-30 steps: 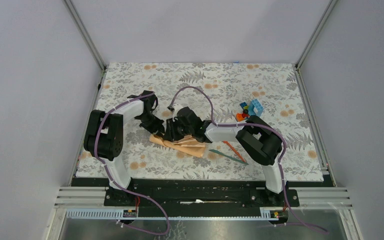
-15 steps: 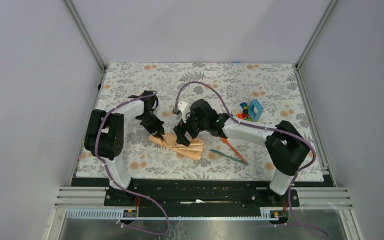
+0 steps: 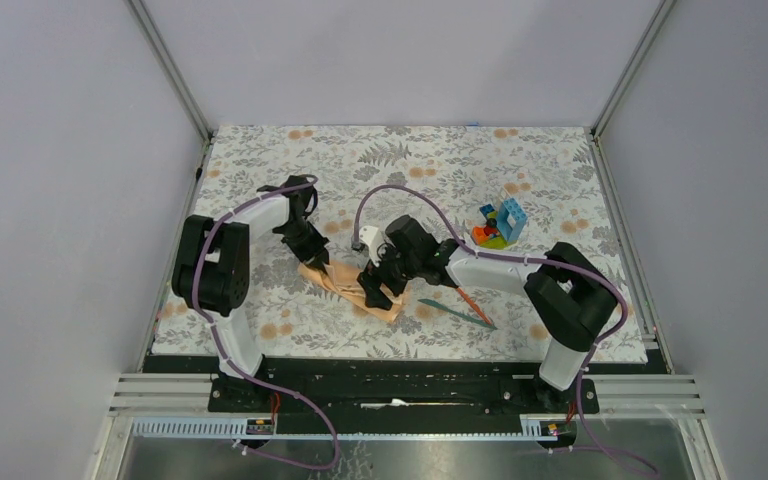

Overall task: Fold the napkin into a case and place the utensils inside
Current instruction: Fold the 2/3-rectangle-folded napkin at the center of the board.

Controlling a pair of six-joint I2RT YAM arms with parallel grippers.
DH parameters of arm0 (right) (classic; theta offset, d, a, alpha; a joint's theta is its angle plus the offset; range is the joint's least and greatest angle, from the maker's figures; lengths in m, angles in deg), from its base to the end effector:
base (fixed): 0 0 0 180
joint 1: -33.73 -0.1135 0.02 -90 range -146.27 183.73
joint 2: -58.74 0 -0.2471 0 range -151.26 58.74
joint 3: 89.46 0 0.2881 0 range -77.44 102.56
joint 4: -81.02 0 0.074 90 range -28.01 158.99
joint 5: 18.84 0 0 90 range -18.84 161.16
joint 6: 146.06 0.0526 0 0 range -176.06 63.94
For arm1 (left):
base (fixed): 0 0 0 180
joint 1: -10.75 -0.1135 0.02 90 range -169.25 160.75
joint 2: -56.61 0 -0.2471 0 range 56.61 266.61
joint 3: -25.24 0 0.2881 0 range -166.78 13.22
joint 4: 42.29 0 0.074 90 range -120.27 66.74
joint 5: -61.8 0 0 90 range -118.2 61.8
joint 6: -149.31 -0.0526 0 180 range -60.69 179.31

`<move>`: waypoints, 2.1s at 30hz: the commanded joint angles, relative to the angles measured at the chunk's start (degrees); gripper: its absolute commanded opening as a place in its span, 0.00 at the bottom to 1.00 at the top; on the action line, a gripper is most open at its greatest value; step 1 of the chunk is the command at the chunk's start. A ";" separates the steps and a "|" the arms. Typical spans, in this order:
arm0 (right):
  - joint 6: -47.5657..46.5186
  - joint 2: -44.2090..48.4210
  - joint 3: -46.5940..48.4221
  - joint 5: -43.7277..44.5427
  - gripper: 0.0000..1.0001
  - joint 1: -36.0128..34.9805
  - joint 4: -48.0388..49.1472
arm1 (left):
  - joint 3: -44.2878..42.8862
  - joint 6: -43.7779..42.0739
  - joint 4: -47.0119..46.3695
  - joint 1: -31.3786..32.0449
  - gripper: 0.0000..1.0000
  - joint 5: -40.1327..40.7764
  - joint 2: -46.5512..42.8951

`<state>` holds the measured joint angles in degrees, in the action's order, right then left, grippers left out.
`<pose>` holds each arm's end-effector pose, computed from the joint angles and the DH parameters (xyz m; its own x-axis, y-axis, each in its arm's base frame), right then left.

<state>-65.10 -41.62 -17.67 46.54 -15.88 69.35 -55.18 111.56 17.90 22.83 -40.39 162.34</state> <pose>0.2493 0.3268 0.1401 -0.2722 -0.5404 -0.7961 -0.9531 0.2653 0.1458 0.3470 -0.0856 0.1032 -0.7714 -0.6253 0.1184 -0.6356 0.7480 -0.1909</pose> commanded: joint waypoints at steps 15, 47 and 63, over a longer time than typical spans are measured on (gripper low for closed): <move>1.98 0.18 -3.21 10.94 0.49 -4.26 8.89 | -4.39 -3.19 -0.68 -0.81 0.12 -2.04 0.66; 34.72 -3.06 -4.89 15.04 0.13 -4.38 15.82 | 19.78 -15.51 -21.12 -5.66 0.84 -6.25 -34.17; 40.86 -3.13 -7.45 12.38 0.15 -3.96 22.10 | 7.65 -11.23 -9.50 17.74 0.88 36.55 -22.47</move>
<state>-25.30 -45.18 -25.02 59.74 -19.79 88.22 -41.98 97.58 3.41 37.89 -19.84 134.91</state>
